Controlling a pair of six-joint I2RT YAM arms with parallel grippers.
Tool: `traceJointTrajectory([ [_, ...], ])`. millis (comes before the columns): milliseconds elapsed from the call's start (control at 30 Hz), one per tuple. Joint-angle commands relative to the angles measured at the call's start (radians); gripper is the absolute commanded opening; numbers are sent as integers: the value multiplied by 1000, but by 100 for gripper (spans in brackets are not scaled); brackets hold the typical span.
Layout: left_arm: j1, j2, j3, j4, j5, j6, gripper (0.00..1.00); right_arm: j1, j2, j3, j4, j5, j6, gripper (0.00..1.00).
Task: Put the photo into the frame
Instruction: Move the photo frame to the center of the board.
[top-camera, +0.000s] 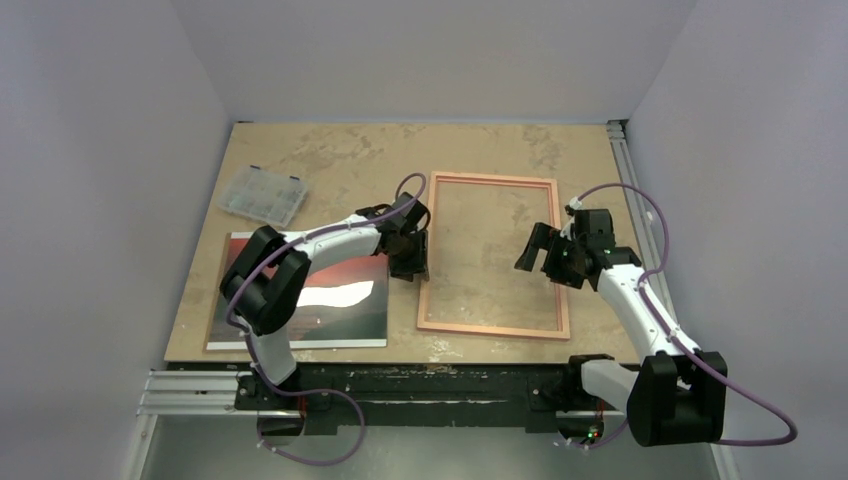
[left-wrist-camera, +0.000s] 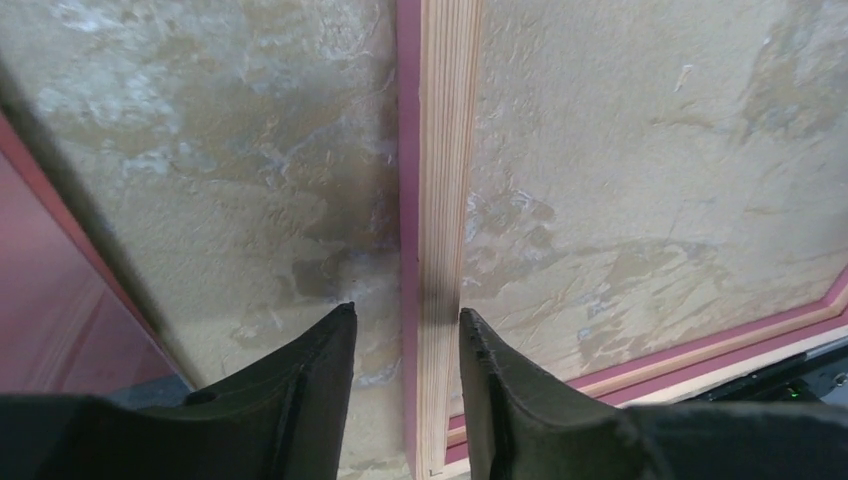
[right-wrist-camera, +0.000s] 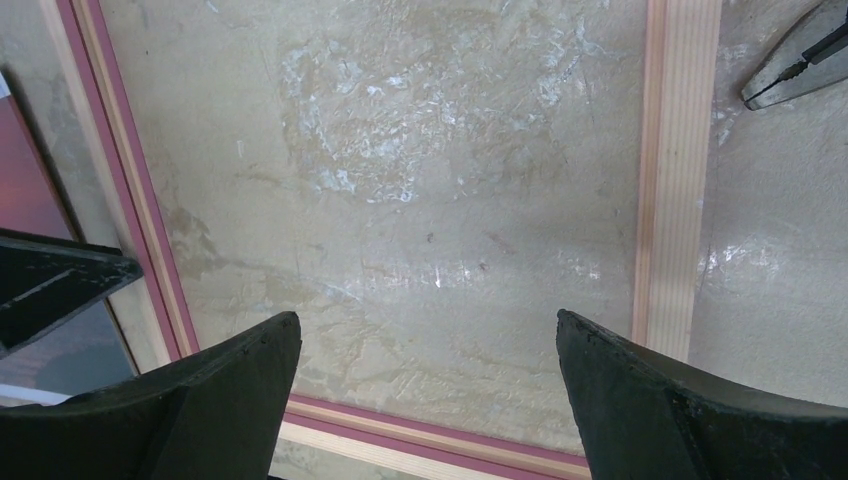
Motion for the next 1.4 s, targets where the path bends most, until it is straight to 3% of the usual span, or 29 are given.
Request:
traceJointTrajectory([
  [0, -39, 46, 6, 43, -5, -40, 34, -1, -4, 51, 0, 13, 13, 98],
  [300, -50, 83, 8, 83, -15, -143, 1, -1, -2, 46, 8, 8, 14, 98],
  [867, -64, 130, 80, 96, -6, -213, 0, -2, -7, 24, 24, -3, 18, 98],
  [933, -64, 126, 74, 92, -14, -203, 7, -2, -11, 23, 22, -3, 17, 98],
  [1067, -65, 85, 57, 109, -21, -172, 38, -1, -17, 23, 18, -3, 14, 98],
  [1233, -65, -37, -2, 158, -36, -133, 66, -2, -30, 16, 21, -29, 3, 99],
  [1367, -57, -184, -92, 247, -43, -127, 79, -1, -62, 0, 43, -75, -6, 99],
])
